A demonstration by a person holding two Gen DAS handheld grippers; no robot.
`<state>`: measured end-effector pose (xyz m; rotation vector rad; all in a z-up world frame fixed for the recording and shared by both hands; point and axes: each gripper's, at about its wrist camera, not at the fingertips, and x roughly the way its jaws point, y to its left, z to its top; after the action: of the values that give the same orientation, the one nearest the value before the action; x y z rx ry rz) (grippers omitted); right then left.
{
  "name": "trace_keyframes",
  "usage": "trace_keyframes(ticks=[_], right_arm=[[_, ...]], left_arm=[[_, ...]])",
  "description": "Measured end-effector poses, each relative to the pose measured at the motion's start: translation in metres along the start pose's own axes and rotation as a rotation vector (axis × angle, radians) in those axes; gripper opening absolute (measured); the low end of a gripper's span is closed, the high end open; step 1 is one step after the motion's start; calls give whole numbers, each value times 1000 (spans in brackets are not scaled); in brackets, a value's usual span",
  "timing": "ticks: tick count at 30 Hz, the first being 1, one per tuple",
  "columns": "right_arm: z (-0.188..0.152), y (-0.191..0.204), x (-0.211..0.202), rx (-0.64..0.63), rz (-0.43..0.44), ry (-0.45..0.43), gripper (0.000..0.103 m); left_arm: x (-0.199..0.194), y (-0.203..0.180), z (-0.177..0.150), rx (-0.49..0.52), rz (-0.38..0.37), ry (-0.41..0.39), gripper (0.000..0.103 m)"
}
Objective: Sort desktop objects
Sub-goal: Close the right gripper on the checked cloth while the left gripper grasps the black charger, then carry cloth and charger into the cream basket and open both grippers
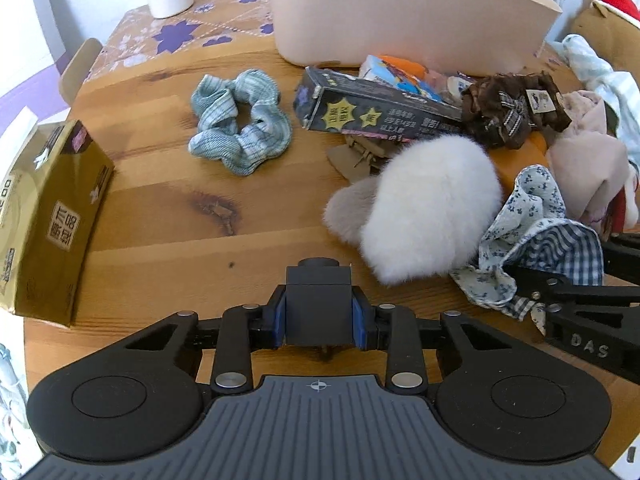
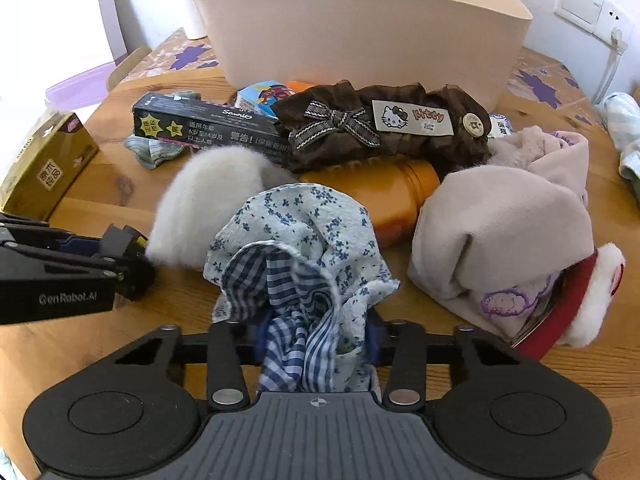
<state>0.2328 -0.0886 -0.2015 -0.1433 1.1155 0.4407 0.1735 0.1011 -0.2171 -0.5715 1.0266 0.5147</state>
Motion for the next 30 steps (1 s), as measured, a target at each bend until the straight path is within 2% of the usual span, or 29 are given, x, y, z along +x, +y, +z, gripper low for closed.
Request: trace_keyframes(ticks=[3,6,11,15,25,30], right_arm=[[-2,-2,-3,5,25,3,29],[-6,-5,-8,-1,41,15,29],[-6,-14,-25,-18,61,6,28],[5,-24,-47,-42,37,-50,28],[58,-68,-99,69,51,-212,28],[85,-91,-119,53,23,-279,28]], left_arm=[[-5,3,0,-20,3,1,32],[-14,6,4,-62,-32,10,32],[-42,3,24,-35,-43,-58,32],[-62,-2,46,-12,-59,-115,32],[-97,-11,107,3,-86,-243,32],[-112,-11,144,30,-76,-327,32]])
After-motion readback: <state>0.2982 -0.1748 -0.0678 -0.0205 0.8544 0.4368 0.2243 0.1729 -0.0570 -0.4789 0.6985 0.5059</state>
